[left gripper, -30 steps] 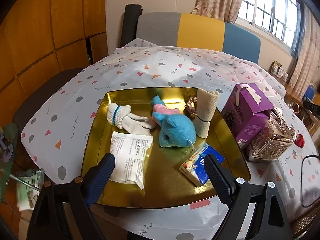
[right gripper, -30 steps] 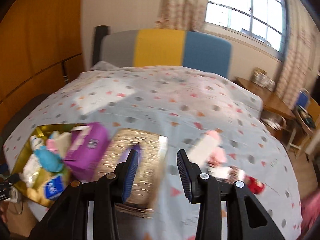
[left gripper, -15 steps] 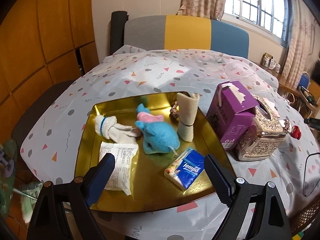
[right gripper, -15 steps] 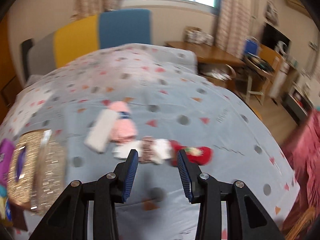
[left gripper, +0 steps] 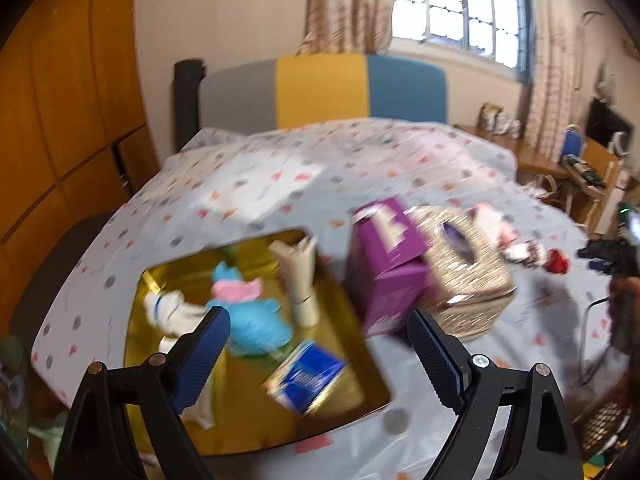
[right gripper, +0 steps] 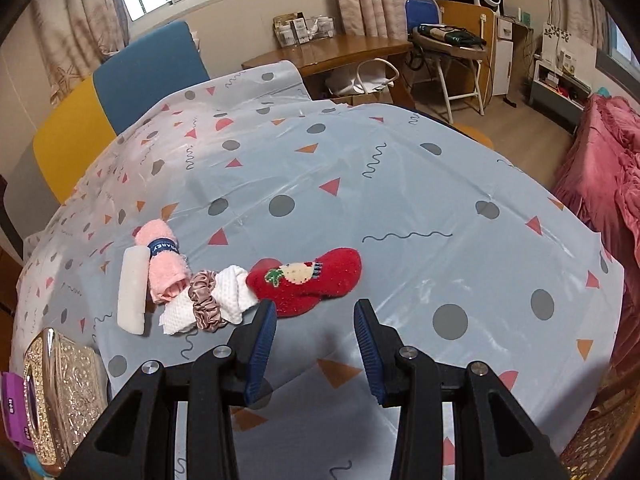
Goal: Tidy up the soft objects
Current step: 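Move both tools back toward the pink towel and white bar, then grasp the white bar with the left tool, then grasp the pink rolled towel with the right tool while the left tool holds the white bar, then lower the white bar into the gold tray and open the left tool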
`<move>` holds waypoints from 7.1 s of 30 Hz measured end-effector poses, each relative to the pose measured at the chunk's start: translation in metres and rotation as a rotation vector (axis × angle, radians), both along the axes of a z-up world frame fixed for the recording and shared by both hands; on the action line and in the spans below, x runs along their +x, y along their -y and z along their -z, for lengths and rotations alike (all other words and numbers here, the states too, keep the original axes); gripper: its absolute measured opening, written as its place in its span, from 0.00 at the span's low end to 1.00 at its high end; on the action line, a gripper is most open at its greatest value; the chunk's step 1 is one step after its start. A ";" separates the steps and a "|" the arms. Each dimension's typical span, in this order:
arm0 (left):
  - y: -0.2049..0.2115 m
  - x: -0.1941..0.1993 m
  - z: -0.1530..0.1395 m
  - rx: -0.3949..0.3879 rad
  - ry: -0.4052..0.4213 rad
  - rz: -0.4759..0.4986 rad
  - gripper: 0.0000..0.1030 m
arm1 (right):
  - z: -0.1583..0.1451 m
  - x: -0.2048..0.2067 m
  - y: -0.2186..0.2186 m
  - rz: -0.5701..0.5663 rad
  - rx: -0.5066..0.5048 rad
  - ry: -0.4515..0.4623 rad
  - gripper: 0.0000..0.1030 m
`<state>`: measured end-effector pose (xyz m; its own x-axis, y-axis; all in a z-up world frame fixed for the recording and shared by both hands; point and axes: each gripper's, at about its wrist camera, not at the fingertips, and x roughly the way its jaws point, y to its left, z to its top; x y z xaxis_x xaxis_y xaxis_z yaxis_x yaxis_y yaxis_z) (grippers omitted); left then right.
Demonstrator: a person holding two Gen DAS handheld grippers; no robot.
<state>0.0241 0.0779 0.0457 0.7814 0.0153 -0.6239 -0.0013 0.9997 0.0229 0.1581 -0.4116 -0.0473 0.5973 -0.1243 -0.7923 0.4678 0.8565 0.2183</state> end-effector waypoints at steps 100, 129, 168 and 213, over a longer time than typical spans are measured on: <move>0.238 0.058 0.137 0.003 -0.265 0.650 0.52 | 0.029 0.165 -0.100 -0.532 0.014 -0.183 0.60; 0.224 0.060 0.126 -0.048 -0.307 0.572 0.53 | 0.056 0.046 -0.088 -0.672 0.031 -0.452 0.35; -0.065 0.062 0.019 -0.154 -0.034 -0.175 0.54 | 0.065 0.042 -0.096 -0.532 0.005 -0.374 0.39; -0.141 -0.026 0.092 -0.220 -0.161 -0.349 0.57 | 0.066 0.007 -0.147 -0.580 -0.214 -0.329 0.42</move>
